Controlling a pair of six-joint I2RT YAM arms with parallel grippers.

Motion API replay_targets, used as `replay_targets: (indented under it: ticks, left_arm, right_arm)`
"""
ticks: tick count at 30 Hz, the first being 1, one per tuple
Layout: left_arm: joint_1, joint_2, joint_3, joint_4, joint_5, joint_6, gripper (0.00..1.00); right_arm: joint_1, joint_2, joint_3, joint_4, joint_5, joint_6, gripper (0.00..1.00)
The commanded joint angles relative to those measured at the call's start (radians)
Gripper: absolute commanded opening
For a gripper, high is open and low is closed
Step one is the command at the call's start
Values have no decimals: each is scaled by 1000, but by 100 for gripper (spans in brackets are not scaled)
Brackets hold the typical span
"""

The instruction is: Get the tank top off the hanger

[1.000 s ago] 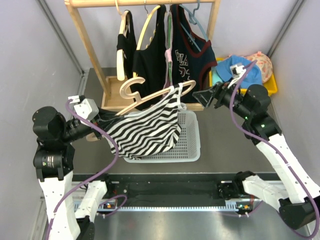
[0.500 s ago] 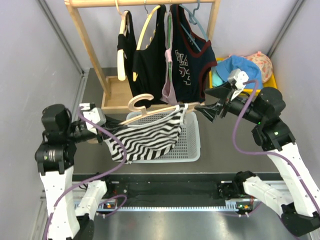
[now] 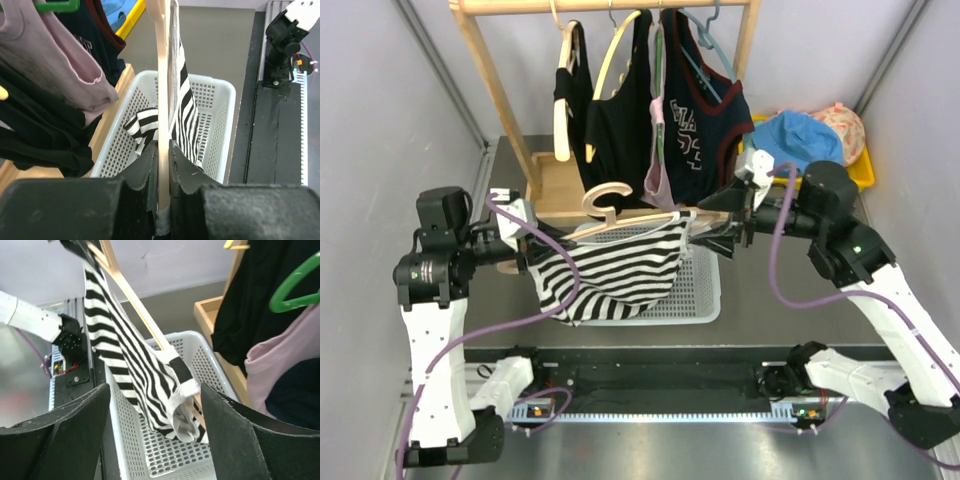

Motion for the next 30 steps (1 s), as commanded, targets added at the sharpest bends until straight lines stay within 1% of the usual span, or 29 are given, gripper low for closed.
replay_targets:
  ticks: [1, 7, 8, 10, 13, 14, 16, 18, 19, 20, 21, 22, 24, 25, 26, 27, 28, 30]
  left_arm:
    - [4, -24, 52, 29, 105, -9, 1]
    - [0, -38, 78, -26, 125, -29, 4]
    - [-2, -39, 78, -29, 127, -29, 4]
    - [-5, -39, 78, -32, 128, -29, 4]
    - [-6, -33, 82, -30, 148, -46, 6]
    - [-8, -32, 86, -30, 154, -57, 7]
    - [-6, -27, 95, -20, 162, -77, 8]
    - [-6, -27, 99, 6, 165, -95, 8]
    - [-6, -29, 101, 13, 167, -108, 9]
    - [-6, -30, 99, 25, 167, -117, 9]
    - [-6, -30, 98, 29, 167, -123, 15]
    - [-6, -32, 96, 34, 164, -135, 21]
    - [-6, -36, 86, 63, 162, -149, 42]
    - [-8, -36, 83, 75, 167, -170, 46]
    - [-6, -38, 78, 92, 170, -187, 49]
    - [-6, -41, 66, 147, 177, -209, 50]
    - [-6, -41, 60, 178, 187, -265, 53]
    - [-6, -41, 37, 242, 199, -319, 53]
  right_arm:
    - [52, 47, 73, -16, 12, -62, 72]
    - [59, 69, 119, -31, 17, -85, 67]
    - [59, 71, 122, -36, 11, -85, 65]
    - [60, 71, 121, -37, 0, -84, 65]
    - [60, 80, 124, -47, -9, -87, 62]
    - [60, 89, 128, -45, -16, -85, 57]
    - [65, 100, 135, -42, -36, -72, 51]
    - [72, 123, 144, -50, -47, -69, 38]
    - [80, 130, 148, -59, -55, -69, 26]
    - [82, 133, 148, -63, -59, -67, 21]
    - [86, 143, 150, -63, -63, -64, 15]
    - [92, 143, 145, -59, -57, -62, 0]
    - [97, 141, 139, -50, -52, -50, 0]
    - [100, 138, 135, -44, -56, -49, 0]
    - [103, 138, 135, -40, -55, -47, 0]
    - [105, 138, 135, -39, -55, -46, 0]
    - [108, 138, 136, -42, -55, -46, 0]
    - [118, 140, 139, -40, -47, -47, 0]
